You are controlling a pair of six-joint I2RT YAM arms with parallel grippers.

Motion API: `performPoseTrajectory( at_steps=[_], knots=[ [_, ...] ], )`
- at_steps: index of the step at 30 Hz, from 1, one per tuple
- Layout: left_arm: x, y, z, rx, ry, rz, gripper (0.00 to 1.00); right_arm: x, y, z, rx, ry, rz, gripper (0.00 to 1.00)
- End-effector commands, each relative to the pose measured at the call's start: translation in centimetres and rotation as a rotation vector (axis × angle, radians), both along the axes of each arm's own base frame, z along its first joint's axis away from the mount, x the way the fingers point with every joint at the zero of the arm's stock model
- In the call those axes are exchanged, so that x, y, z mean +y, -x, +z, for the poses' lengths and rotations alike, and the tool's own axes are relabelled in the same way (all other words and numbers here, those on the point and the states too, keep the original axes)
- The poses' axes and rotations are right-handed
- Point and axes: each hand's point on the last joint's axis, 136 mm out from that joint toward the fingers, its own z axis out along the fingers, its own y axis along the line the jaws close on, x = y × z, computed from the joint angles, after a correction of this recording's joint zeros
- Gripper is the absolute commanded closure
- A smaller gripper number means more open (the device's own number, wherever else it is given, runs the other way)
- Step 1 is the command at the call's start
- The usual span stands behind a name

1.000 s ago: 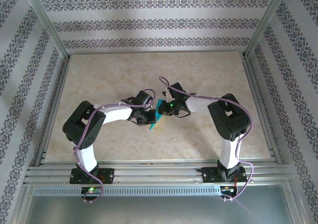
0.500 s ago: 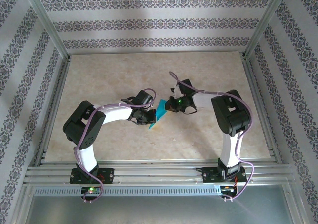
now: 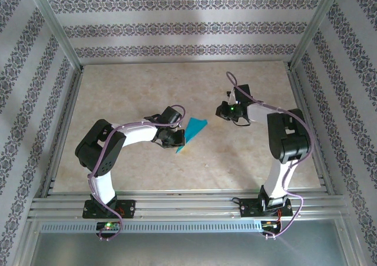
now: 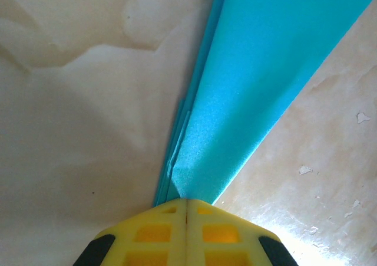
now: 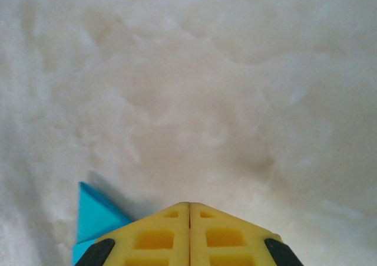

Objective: Fold a paper plane with a square sheet of paper (pick it up from the middle)

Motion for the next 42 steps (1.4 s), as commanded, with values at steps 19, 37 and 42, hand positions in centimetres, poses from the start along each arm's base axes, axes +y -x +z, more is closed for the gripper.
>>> performPoseTrajectory(
  at_steps=[19, 37, 42],
  knots=[
    [3.3, 4.0, -4.0, 0.166, -0.165, -0.016, 1.00, 14.1, 9.2, -3.1, 0.167, -0.086, 0.179, 1.00],
    [3.3, 4.2, -4.1, 0.172, -0.160, -0.017, 1.00, -0.5, 0.7, -4.0, 0.097, 0.014, -0.088, 0.98],
    [1.8, 2.9, -2.3, 0.126, -0.103, -0.045, 1.00, -1.5, -0.2, -0.4, 0.022, 0.010, -0.098, 0.96]
  ],
)
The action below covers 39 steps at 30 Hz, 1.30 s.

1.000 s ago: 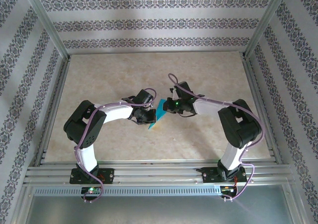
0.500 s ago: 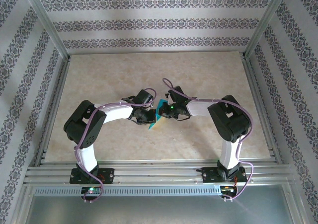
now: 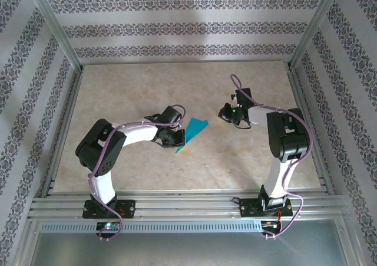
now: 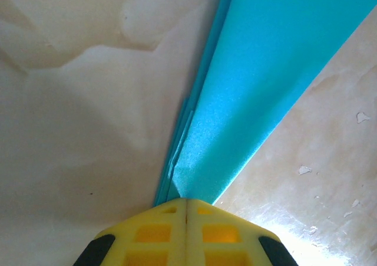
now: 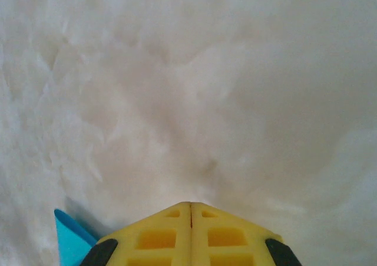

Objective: Fold a paper plane with a square sheet of paper (pick it up from the middle)

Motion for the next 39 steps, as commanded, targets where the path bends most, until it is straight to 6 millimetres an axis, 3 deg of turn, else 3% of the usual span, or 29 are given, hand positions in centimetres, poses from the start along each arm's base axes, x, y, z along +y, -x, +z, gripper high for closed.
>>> performPoseTrajectory(
  at_steps=[1, 3, 7, 10, 12, 17, 19, 22, 25, 33, 39],
  knots=[
    [1.3, 2.3, -1.5, 0.100, -0.083, -0.048, 1.00, 0.5, 0.4, 3.1, -0.060, 0.027, 0.041, 0.95],
    [0.0, 0.9, 1.0, 0.041, -0.033, -0.064, 0.96, 0.8, 1.3, 4.3, -0.073, 0.024, 0.040, 0.92],
    [-2.1, -1.5, 6.9, -0.091, 0.111, -0.068, 0.73, 1.5, 4.0, 5.8, -0.070, 0.054, 0.025, 0.75],
    [-1.3, -2.4, 9.7, -0.153, 0.171, -0.031, 0.61, 2.1, 6.0, 6.1, -0.065, 0.100, 0.002, 0.58],
    [0.5, -2.7, 10.6, -0.181, 0.178, 0.013, 0.57, 2.5, 7.0, 6.1, -0.054, 0.115, -0.008, 0.55],
    [6.7, -3.2, 11.0, -0.242, 0.121, 0.139, 0.41, 5.6, 9.2, 5.6, -0.006, 0.166, 0.015, 0.48],
    [9.3, -3.2, 10.8, -0.268, 0.068, 0.188, 0.29, 7.2, 10.0, 5.4, 0.012, 0.196, 0.012, 0.42],
    [12.4, -3.2, 10.6, -0.313, -0.020, 0.243, 0.16, 9.4, 10.6, 5.1, 0.023, 0.217, -0.008, 0.37],
    [14.4, -3.0, 10.3, -0.336, -0.069, 0.284, 0.09, 10.7, 10.9, 4.7, 0.040, 0.259, -0.051, 0.34],
    [16.1, -2.2, 9.3, -0.332, -0.096, 0.311, 0.00, 11.8, 10.8, 3.0, 0.136, 0.321, -0.145, 0.35],
    [16.1, -2.0, 9.0, -0.326, -0.099, 0.299, 0.00, 11.6, 11.3, 1.8, 0.198, 0.340, -0.180, 0.39]
  ],
)
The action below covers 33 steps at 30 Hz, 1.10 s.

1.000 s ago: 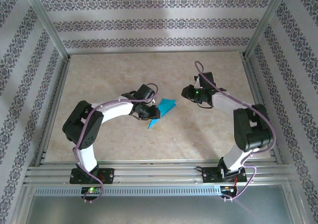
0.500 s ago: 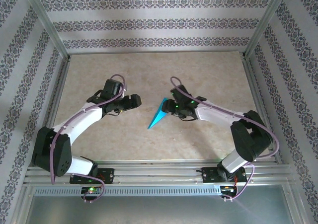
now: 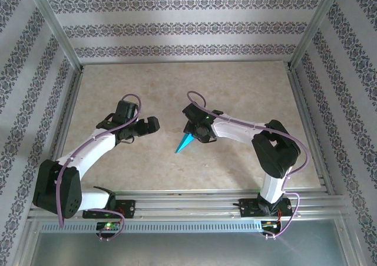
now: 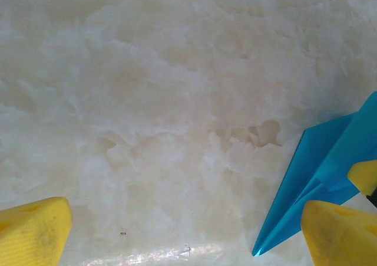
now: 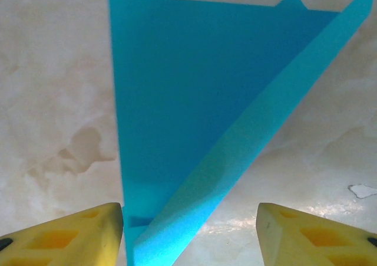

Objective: Fold a paper plane with a square sheet of paper (pick it up from the middle)

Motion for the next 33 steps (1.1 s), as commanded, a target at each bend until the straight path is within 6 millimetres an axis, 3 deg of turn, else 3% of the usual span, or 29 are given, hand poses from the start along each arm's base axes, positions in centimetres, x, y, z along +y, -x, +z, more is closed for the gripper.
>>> performPoseTrajectory(
  at_steps=[1, 9, 14, 18, 21, 25, 29, 33],
  knots=[
    [0.7, 0.2, 0.0, -0.009, -0.026, -0.005, 0.00, -1.1, 0.7, -0.3, 0.033, 0.050, -0.067, 0.40],
    [0.5, 0.2, -0.4, 0.006, -0.013, -0.010, 0.00, -2.0, 1.1, -0.3, 0.030, 0.046, -0.110, 0.60],
    [0.5, 0.1, -0.5, 0.012, -0.012, -0.006, 0.00, -2.2, 0.9, -0.4, 0.025, 0.033, -0.118, 0.83],
    [0.8, 0.1, -0.1, 0.006, -0.019, 0.004, 0.00, -1.8, 0.2, 0.5, -0.015, 0.017, -0.072, 0.96],
    [1.2, 0.1, 0.4, -0.009, -0.020, 0.025, 0.00, -0.1, -1.0, 2.1, -0.077, -0.045, 0.045, 1.00],
    [1.9, 0.1, 1.2, -0.036, -0.003, 0.074, 0.00, 4.8, -2.3, 5.0, -0.171, -0.235, 0.298, 1.00],
    [2.1, 0.1, 1.8, -0.040, 0.046, 0.103, 0.00, 9.1, -2.2, 7.7, -0.253, -0.445, 0.492, 1.00],
    [0.9, 0.1, 2.5, -0.042, 0.115, 0.070, 0.00, 10.9, -1.8, 8.1, -0.268, -0.547, 0.578, 1.00]
  ],
)
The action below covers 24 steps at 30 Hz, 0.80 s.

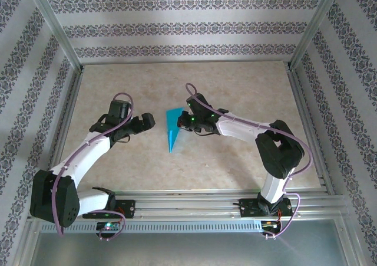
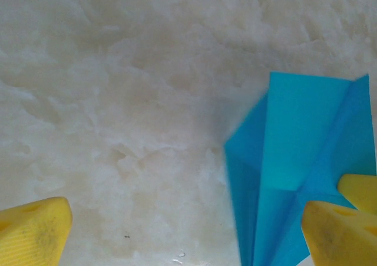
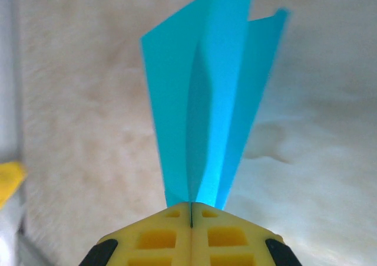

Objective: Fold a paper plane with a square sheet of paper (pick it up from the middle)

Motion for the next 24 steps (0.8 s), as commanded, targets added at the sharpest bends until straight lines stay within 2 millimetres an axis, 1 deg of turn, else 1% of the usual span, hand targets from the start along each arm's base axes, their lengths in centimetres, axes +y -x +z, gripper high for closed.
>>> performPoseTrajectory(
  at_steps=[1, 3, 6, 10, 13, 16, 20, 24],
  knots=[
    [-1.2, 0.2, 0.6, 0.003, 0.097, -0.027, 0.00, 3.0, 0.3, 1.9, -0.067, -0.166, 0.166, 0.99],
    [-2.6, 0.1, 1.0, -0.008, 0.168, -0.071, 0.01, 2.9, 0.3, 1.1, -0.047, -0.211, 0.166, 0.99],
    [-4.3, -0.2, 1.3, -0.020, 0.273, -0.115, 0.03, 2.2, 0.4, -0.7, -0.009, -0.232, 0.159, 0.98],
    [-5.6, 0.0, 0.2, 0.012, 0.304, -0.135, 0.08, 1.2, 0.8, -3.7, 0.044, -0.205, 0.157, 0.97],
    [-6.8, 0.3, -0.3, 0.027, 0.335, -0.156, 0.13, 0.4, 0.9, -5.1, 0.071, -0.195, 0.148, 0.97],
    [-7.6, 0.4, -0.4, 0.029, 0.353, -0.164, 0.15, -0.2, 1.0, -5.7, 0.079, -0.183, 0.141, 0.97],
    [-9.7, 0.0, -0.4, 0.026, 0.411, -0.206, 0.18, -0.8, 0.9, -6.1, 0.087, -0.176, 0.130, 0.96],
    [-11.5, -0.2, -1.8, 0.072, 0.393, -0.235, 0.19, -1.5, 0.9, -6.8, 0.103, -0.163, 0.109, 0.96]
  ],
)
